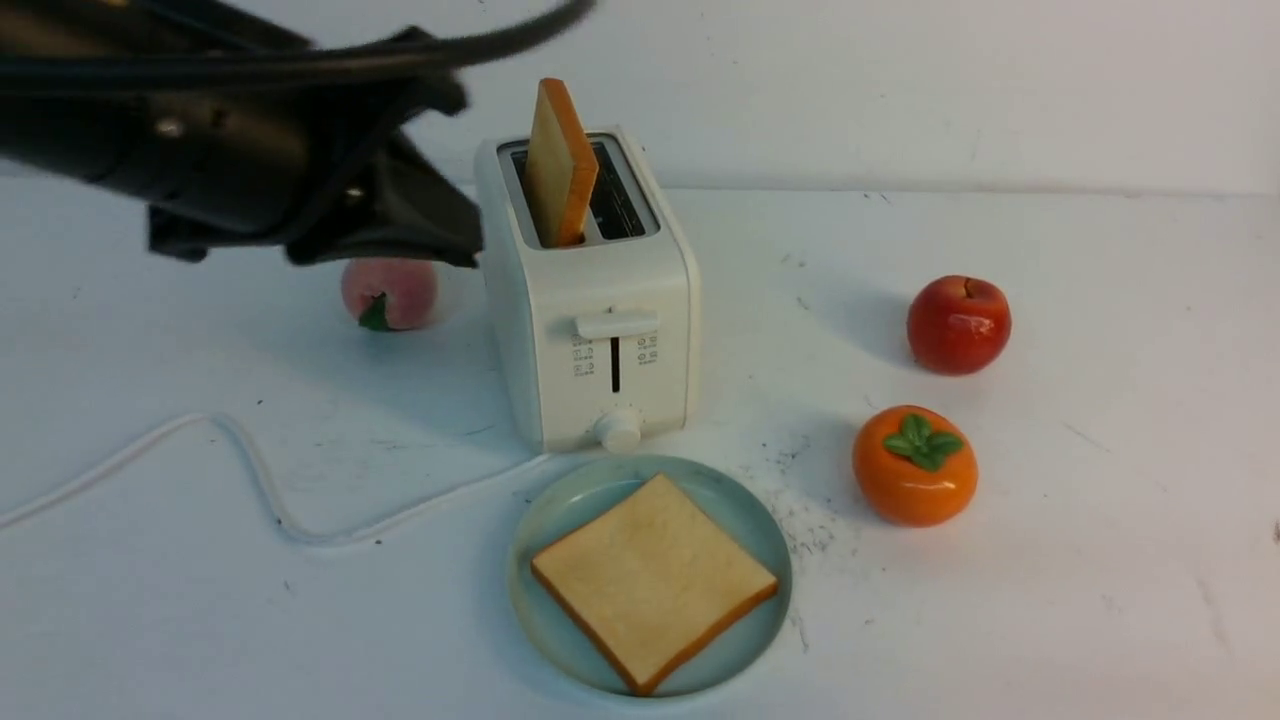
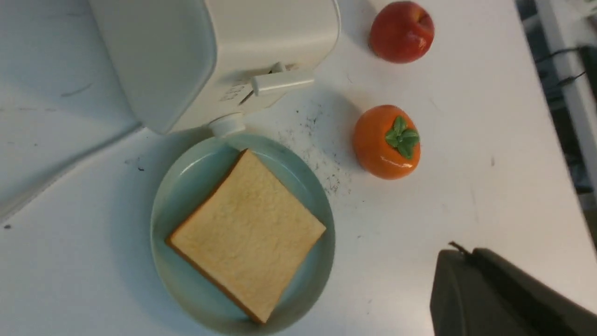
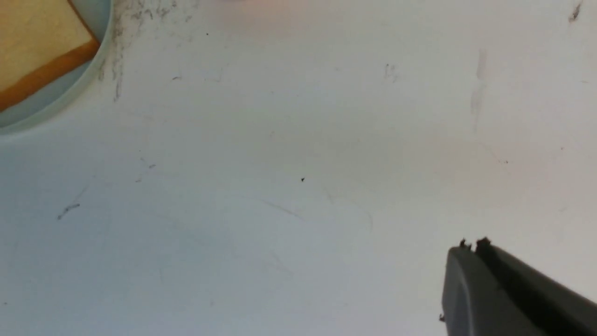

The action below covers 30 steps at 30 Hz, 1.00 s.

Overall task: Take toasted bread from bread machine on white table place on plate.
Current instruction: 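Reach for a toast slice standing in the toaster with the left gripper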

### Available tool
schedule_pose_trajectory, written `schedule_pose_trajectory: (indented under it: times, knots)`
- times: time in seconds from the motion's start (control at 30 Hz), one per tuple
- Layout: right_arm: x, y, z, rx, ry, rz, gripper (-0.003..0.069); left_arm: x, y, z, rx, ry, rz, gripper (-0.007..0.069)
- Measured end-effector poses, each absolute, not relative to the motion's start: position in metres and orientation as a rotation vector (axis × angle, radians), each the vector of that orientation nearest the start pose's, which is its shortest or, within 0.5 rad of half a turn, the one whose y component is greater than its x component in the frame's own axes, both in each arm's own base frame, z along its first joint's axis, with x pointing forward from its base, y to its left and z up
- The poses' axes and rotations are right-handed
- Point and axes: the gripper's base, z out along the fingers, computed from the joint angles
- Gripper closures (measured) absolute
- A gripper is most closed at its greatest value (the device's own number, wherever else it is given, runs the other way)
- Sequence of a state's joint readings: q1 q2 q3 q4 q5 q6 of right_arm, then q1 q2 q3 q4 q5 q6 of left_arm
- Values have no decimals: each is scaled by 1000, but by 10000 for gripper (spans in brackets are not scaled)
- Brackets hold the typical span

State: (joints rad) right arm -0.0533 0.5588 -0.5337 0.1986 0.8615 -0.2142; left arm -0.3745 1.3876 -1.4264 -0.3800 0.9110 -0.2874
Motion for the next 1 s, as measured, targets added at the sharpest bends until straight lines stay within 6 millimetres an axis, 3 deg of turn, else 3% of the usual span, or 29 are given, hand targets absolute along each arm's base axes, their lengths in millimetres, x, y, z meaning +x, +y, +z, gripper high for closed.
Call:
schedule_pose_trajectory:
  times: [0.1, 0.17, 0.2, 0.33, 0.53, 0.7, 1.0]
  knots:
    - [94, 9, 279, -107, 2343, 111, 652, 288, -164, 387, 7, 2476, -595, 638]
    - [94, 9, 279, -107, 2343, 111, 650, 294, -172, 383, -6, 2475, -529, 638]
    - [94, 9, 279, -106, 2343, 112, 648, 306, -186, 382, -56, 2427, -436, 638]
    - [94, 9, 279, -106, 2343, 112, 644, 322, -207, 395, -101, 2262, -403, 638]
    - [94, 9, 279, -106, 2343, 112, 638, 336, -234, 406, -48, 2159, -392, 638]
    - [94, 9, 279, -107, 2346, 113, 636, 349, -239, 392, -27, 2160, -318, 620]
    - [94, 9, 279, -107, 2346, 113, 629, 364, -241, 374, 37, 2141, -162, 389]
